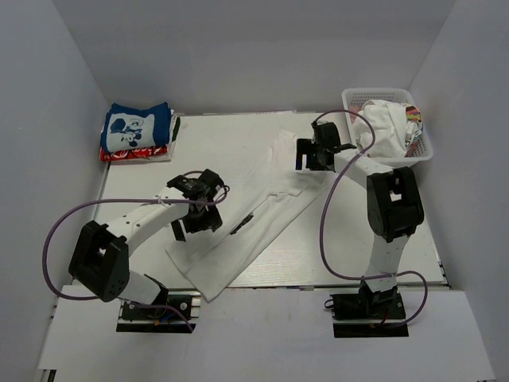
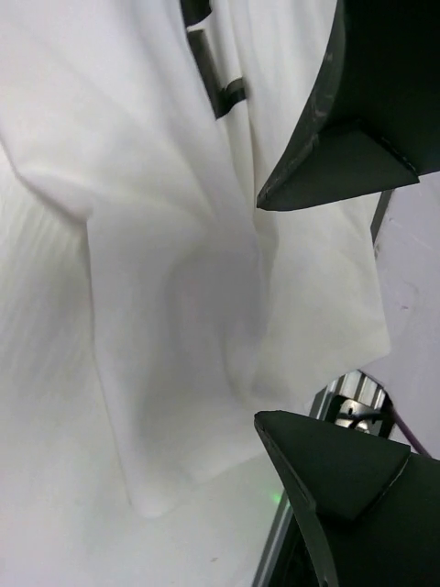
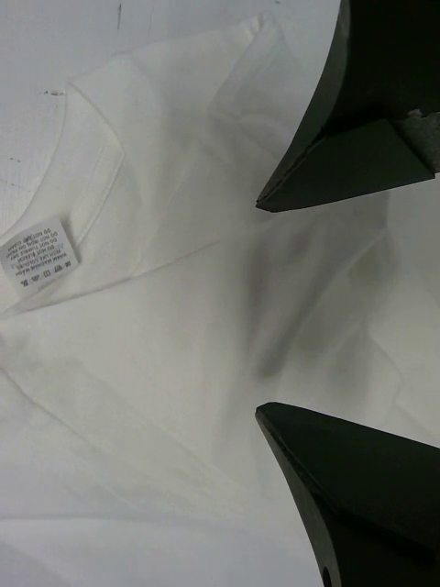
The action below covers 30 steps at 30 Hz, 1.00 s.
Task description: Fold and stack the t-shirts
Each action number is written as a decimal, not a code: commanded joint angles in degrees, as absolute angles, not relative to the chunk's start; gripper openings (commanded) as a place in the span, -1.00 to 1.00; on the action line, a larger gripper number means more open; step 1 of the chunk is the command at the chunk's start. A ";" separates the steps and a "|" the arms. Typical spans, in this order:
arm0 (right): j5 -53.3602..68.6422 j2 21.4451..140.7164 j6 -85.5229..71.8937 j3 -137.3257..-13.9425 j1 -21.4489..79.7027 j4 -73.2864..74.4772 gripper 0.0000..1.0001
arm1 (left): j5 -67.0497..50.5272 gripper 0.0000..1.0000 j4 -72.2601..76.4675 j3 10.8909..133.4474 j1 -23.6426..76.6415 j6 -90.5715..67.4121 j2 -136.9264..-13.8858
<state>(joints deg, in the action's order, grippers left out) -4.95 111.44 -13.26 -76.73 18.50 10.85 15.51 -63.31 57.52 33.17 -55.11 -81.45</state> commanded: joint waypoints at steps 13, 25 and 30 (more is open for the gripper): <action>-3.51 116.09 -22.32 -80.06 21.27 24.43 0.81 | 8.46 0.99 -45.82 54.50 49.12 -35.96 -96.23; -4.65 146.48 -21.35 -121.34 18.46 39.63 0.81 | 1.42 0.99 -44.38 74.94 51.68 -35.94 -118.73; 4.47 149.86 -21.01 -130.17 15.39 27.81 0.81 | -2.37 0.99 -50.00 94.21 52.20 -39.98 -123.23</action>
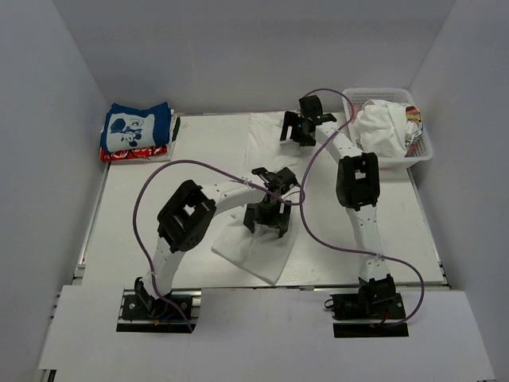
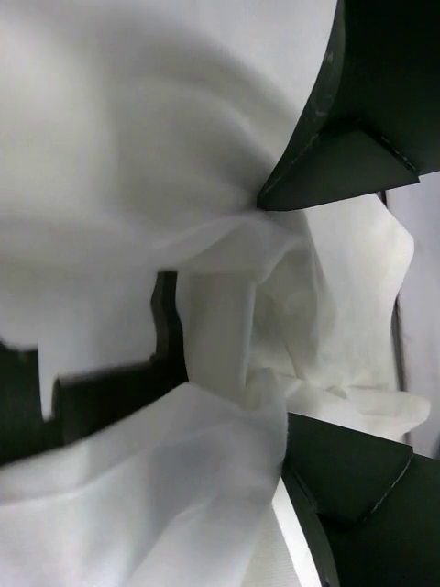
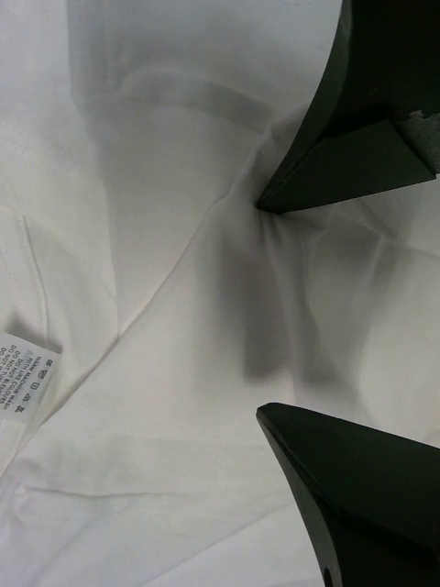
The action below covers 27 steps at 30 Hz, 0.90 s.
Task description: Fold and stack the t-shirts
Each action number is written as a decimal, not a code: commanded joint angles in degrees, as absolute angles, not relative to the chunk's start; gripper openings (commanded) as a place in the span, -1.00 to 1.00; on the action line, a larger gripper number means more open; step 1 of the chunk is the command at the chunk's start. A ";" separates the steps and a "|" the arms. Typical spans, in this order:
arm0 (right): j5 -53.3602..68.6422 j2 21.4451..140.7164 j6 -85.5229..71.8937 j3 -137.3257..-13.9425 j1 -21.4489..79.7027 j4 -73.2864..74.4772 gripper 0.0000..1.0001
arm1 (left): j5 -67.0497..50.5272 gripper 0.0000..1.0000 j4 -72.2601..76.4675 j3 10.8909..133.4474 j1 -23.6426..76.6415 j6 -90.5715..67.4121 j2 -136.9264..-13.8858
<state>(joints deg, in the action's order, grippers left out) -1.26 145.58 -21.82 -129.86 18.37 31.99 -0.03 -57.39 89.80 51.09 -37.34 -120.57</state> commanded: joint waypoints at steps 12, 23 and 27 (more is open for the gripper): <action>5.01 133.87 -11.78 -128.97 18.19 29.97 0.81 | 9.75 0.99 -52.38 78.78 57.48 -42.27 -92.96; -8.61 88.71 -19.85 -62.85 28.12 13.63 0.81 | 15.56 0.99 -42.73 48.79 49.93 -48.87 -71.99; -9.40 75.53 -23.90 -48.21 36.00 14.67 0.81 | 11.08 0.99 -33.77 42.11 46.32 -46.33 -73.64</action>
